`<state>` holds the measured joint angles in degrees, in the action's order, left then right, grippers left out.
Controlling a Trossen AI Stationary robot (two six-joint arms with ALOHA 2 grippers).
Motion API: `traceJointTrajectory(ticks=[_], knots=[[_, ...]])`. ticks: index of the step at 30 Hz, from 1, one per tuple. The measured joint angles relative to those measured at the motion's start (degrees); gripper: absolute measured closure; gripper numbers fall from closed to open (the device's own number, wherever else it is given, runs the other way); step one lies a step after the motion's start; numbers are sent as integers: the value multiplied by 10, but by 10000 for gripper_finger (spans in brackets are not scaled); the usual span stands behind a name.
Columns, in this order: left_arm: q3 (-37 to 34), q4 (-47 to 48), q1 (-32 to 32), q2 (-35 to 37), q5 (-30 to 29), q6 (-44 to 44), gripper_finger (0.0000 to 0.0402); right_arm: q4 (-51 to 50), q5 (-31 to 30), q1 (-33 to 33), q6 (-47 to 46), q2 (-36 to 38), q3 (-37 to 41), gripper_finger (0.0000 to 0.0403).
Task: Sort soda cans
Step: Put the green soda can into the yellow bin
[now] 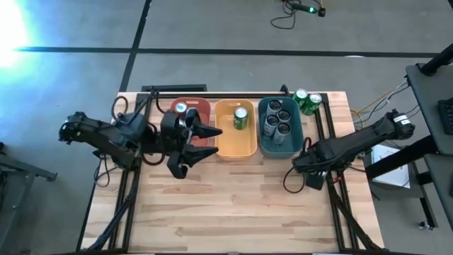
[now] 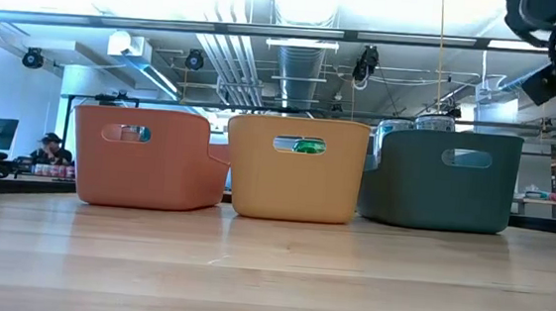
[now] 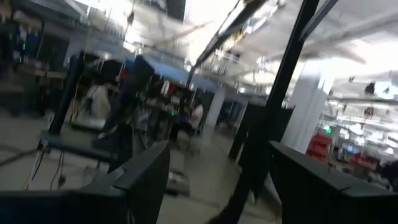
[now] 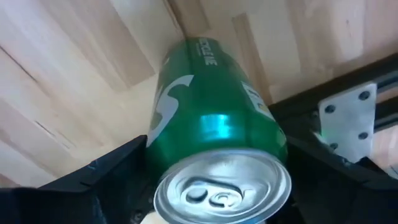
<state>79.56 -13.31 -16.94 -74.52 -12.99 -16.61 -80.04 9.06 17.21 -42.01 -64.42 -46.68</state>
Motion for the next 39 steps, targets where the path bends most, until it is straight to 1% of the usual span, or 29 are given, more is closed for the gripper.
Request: traceJointTrajectory(ticks=[5, 7, 10, 14, 21, 23, 26, 28, 30, 34, 37, 39], knots=[[70, 136, -4, 1, 0, -6, 150, 7, 35, 6, 0, -44, -8, 76], [91, 169, -7, 1, 0, -5, 150, 20, 39, 11, -3, -60, -15, 72], [105, 201, -8, 2, -1, -5, 150, 66, 36, 21, 0, -89, -38, 62], [105, 237, -9, 12, -33, -6, 150, 86, 51, 42, 7, -117, -62, 55], [85, 279, -10, 43, -46, -23, 150, 128, 70, 78, -4, -187, -75, 45], [73, 281, -10, 56, -48, -23, 150, 134, 82, 88, -7, -206, -82, 48], [57, 280, -16, 80, -60, -11, 150, 125, 85, 101, -9, -222, -108, 68], [41, 281, -18, 99, -81, -4, 150, 117, 92, 106, -8, -233, -138, 88], [20, 285, -18, 123, -102, -4, 150, 90, 93, 109, 1, -244, -186, 103], [-30, 289, -18, 179, -132, -4, 150, 3, 86, 101, 27, -275, -305, 103], [-71, 288, -18, 219, -159, -4, 150, -28, 85, 75, 53, -311, -415, 103], [-96, 288, -18, 244, -164, -10, 150, -48, 83, 51, 77, -341, -496, 103]])
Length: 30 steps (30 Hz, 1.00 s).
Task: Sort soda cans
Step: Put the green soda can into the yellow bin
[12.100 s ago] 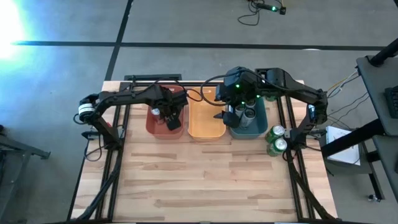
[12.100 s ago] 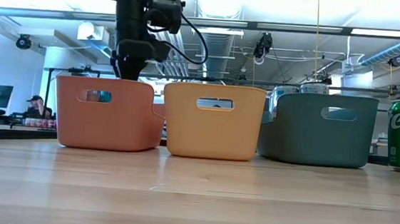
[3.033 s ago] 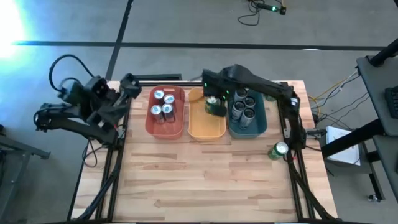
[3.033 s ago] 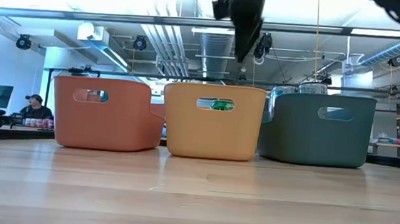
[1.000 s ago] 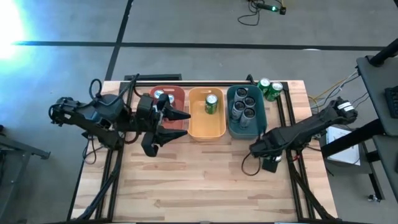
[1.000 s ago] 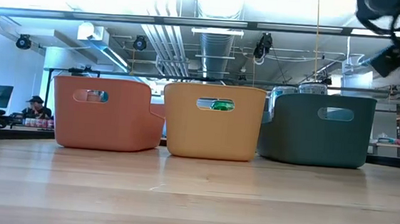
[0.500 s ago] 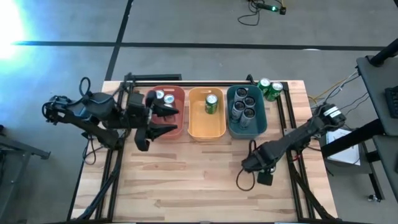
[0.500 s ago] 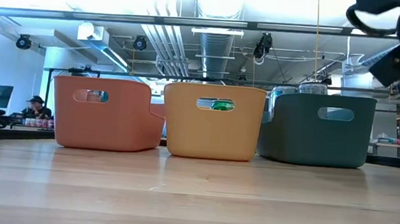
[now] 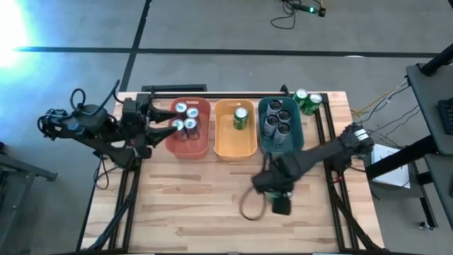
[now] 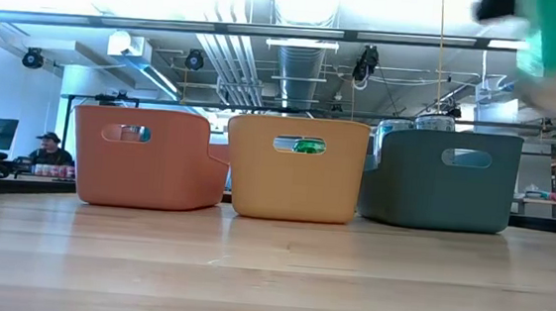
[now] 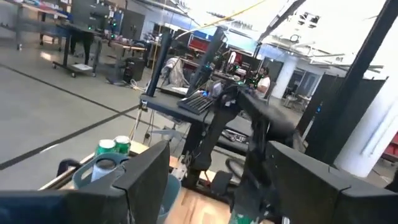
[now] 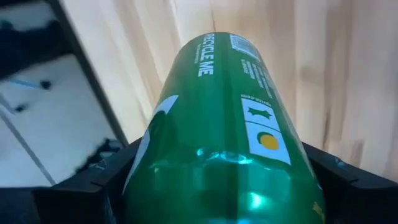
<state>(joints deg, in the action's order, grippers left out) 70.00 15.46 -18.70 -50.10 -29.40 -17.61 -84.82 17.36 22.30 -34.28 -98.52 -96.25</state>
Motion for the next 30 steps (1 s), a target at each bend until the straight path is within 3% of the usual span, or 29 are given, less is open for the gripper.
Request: traceJointTrajectory(ticks=[5, 10, 13, 18, 23, 30], knots=[[-54, 8, 0, 43, 30, -15, 150, -31, -25, -67, 59, -97, -206, 103], [-75, 102, 0, 58, 61, -26, 150, -50, -41, -115, 114, -185, -386, 103], [-75, 174, 0, 59, 59, -46, 150, -1, -32, -152, 126, -171, -357, 103], [-77, 249, 0, 57, 59, -69, 150, -5, -112, -214, 115, -164, -345, 103], [-79, 263, 0, 53, 52, -53, 150, 5, -125, -245, 124, -160, -368, 101], [-79, 255, 1, 37, -14, -38, 150, -5, -152, -299, 198, -186, -340, 101]])
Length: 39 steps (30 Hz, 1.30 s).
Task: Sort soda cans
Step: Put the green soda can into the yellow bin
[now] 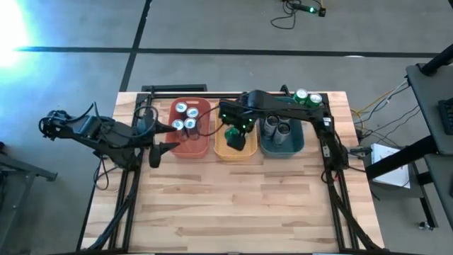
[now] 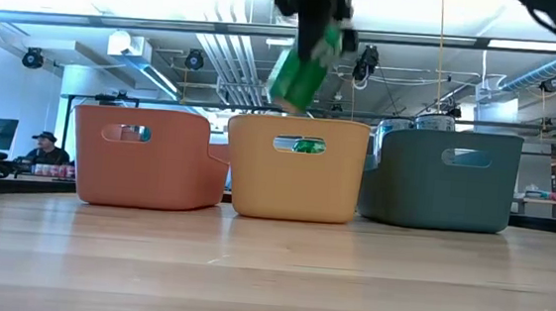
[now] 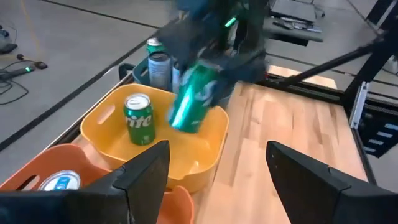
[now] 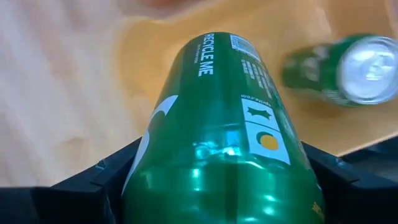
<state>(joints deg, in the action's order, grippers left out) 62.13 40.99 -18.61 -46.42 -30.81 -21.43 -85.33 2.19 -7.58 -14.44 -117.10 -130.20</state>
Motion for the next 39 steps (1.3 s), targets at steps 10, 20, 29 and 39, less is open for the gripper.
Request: traceJointTrajectory(ticks=[10, 20, 29, 39], knots=[[0, -23, 0, -5, -17, -17, 150, -24, -12, -28, 113, -83, 34, 100], [0, -27, 0, -3, -59, -33, 150, -45, -51, -51, 117, -133, 34, 94], [1, -48, 0, -3, -66, -23, 150, -42, -37, -75, 115, -132, 44, 56], [1, -53, 1, 17, -76, -2, 150, -46, -5, -73, 126, -119, 24, 40]])
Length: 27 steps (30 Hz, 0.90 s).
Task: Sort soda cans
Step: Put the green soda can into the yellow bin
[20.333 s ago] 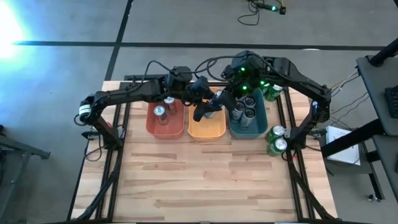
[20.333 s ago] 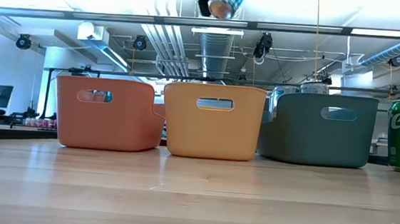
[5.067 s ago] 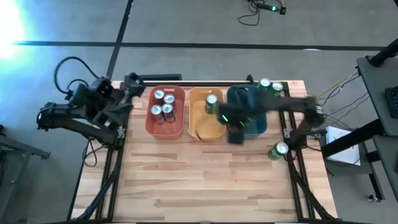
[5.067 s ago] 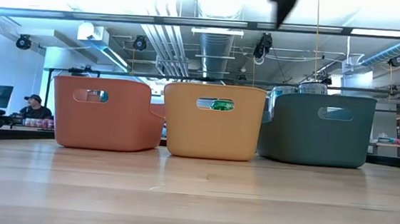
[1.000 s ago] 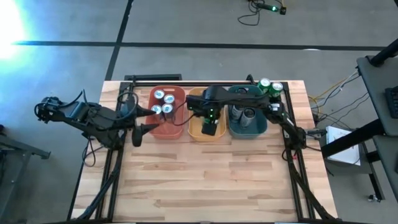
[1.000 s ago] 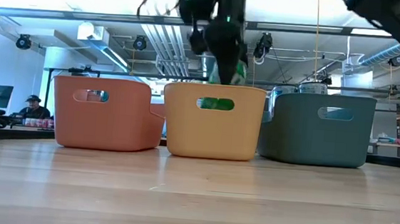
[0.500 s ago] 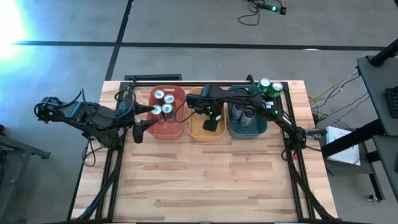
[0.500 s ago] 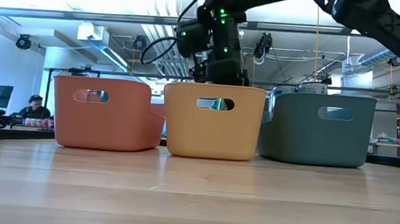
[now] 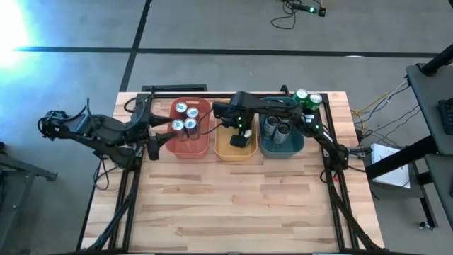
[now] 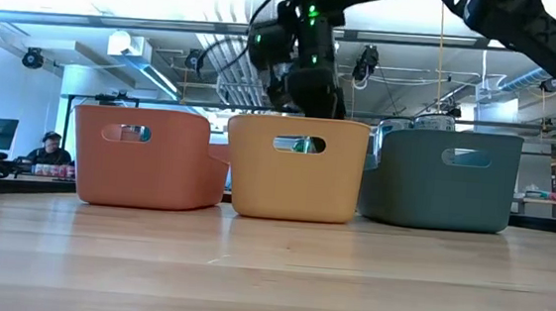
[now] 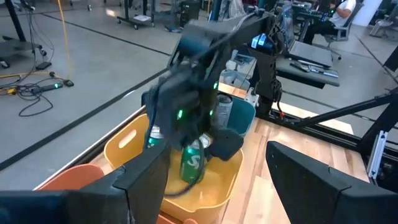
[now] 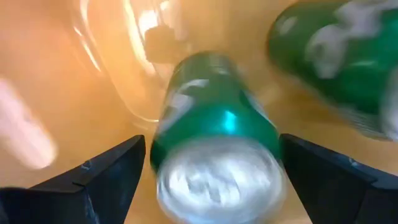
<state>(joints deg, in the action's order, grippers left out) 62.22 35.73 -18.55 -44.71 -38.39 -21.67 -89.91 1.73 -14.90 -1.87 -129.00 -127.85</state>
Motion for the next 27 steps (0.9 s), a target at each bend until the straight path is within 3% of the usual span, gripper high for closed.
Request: traceJointTrajectory(ticks=[9, 14, 22, 27], knots=[[0, -7, 2, 25, -3, 17, 150, 0, -3, -7, -31, 77, -19, 40], [0, -36, 3, 30, -1, 24, 150, -1, -64, -18, -98, 148, -14, 39], [0, -48, 3, 11, 19, 47, 150, -1, -139, -105, -262, 272, 51, 39], [0, -48, 3, -3, 18, 45, 150, -1, -187, -182, -369, 355, 144, 39]])
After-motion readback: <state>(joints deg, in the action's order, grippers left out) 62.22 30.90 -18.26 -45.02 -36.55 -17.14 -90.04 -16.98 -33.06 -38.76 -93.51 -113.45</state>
